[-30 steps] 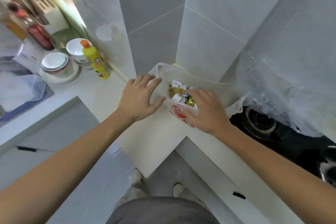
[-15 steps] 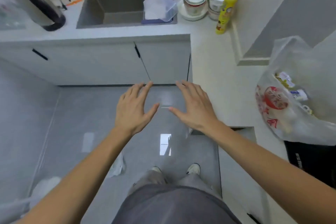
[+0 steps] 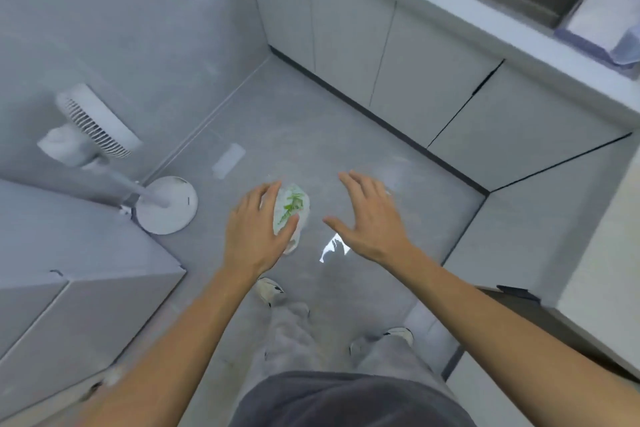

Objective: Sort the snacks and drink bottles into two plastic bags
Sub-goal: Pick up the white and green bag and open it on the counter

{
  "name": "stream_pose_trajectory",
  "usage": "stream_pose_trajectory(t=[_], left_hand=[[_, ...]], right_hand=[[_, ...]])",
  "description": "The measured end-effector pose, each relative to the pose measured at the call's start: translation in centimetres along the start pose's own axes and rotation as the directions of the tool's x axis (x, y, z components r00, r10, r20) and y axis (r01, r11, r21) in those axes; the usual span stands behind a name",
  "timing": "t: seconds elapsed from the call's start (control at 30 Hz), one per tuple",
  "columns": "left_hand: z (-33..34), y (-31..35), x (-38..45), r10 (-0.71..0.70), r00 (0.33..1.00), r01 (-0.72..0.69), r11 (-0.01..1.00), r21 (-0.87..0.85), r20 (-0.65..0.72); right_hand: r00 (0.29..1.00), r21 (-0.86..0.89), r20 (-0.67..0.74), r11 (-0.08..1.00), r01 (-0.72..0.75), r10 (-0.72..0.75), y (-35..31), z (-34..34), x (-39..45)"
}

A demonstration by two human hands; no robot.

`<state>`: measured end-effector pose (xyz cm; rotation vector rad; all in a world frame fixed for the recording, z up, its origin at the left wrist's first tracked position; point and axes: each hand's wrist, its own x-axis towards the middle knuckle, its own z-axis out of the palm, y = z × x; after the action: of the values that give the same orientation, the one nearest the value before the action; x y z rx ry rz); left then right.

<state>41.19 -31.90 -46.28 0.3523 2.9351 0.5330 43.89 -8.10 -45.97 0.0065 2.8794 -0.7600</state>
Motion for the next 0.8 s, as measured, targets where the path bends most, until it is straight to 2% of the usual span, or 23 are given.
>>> stream_pose_trajectory(t=[0.17,0.33,0.47,0.6,0.73,0.8], left_hand=[[2.3,-10.2,2.8,-0.146,0.987,0.147,0.989,-0.017,0.072],[11.3,-18.7,6.8,-0.215,0.969,0.214,0.977,0.014,0.121],[23.4,-25.4,9.7,-0.294,0.942,0.297,0.955,0.008,0.161],[35.8,-31.5,11.8,-0.386,0.896,0.399,0.917,-0.018,0.219],[46.7,-37.0,14.8,-0.473,0.833,0.494,0.870,0.000,0.288],[51.8,-39.2,16.0,-0.539,0.771,0.567,0.824,0.022,0.338]], right_hand=[[0.995,-0.021,0.100,1.000,0.012,-0.010,-3.1,7.9,7.2],[0.981,-0.049,0.193,0.999,0.010,-0.001,-0.4,19.0,15.5],[0.967,-0.068,0.256,0.997,0.026,-0.008,4.8,31.0,21.5],[0.947,-0.092,0.317,0.996,-0.018,0.046,10.7,42.7,26.2],[0.930,-0.110,0.356,0.992,-0.054,0.090,16.1,52.9,30.4],[0.911,-0.126,0.396,0.990,-0.069,0.114,18.6,57.4,32.2]])
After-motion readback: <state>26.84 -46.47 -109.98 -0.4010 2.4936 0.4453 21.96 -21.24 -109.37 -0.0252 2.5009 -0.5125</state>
